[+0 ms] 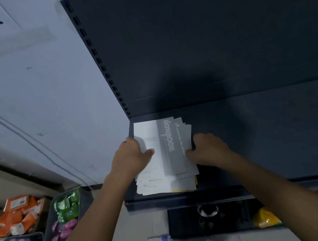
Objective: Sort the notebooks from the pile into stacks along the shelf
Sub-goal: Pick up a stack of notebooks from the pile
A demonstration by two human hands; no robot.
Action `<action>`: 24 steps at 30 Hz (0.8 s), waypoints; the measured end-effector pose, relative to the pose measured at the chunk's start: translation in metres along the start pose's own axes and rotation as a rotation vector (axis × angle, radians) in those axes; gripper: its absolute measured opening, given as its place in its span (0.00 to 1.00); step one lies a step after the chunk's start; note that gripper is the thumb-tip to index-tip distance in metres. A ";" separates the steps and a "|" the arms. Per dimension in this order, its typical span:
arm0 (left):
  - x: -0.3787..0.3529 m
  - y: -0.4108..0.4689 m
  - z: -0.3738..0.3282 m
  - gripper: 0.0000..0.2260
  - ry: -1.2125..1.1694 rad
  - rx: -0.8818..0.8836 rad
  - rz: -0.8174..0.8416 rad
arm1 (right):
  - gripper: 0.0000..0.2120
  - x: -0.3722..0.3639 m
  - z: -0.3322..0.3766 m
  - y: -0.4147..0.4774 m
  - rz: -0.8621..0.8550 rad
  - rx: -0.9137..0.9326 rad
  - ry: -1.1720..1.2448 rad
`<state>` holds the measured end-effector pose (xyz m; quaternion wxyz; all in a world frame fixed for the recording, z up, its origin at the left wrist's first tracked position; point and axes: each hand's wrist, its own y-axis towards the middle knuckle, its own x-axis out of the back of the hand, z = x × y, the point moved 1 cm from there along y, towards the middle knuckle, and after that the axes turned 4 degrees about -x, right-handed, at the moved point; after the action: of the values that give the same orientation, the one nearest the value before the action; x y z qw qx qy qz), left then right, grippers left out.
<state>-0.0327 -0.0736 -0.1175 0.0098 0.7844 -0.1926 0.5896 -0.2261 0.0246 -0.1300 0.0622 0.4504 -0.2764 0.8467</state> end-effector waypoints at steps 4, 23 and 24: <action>0.004 0.012 0.006 0.35 0.025 -0.024 0.072 | 0.15 -0.012 0.012 0.003 -0.084 -0.044 0.033; 0.007 0.030 0.036 0.22 -0.126 -0.107 0.239 | 0.14 -0.046 0.059 -0.013 -0.280 -0.162 0.023; 0.006 0.031 0.035 0.20 -0.136 -0.101 0.249 | 0.15 -0.045 0.057 -0.012 -0.273 -0.168 0.031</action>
<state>-0.0084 -0.1126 -0.1290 -0.0373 0.7909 -0.3181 0.5214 -0.1539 0.0111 -0.1356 0.2185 0.4641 -0.2815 0.8110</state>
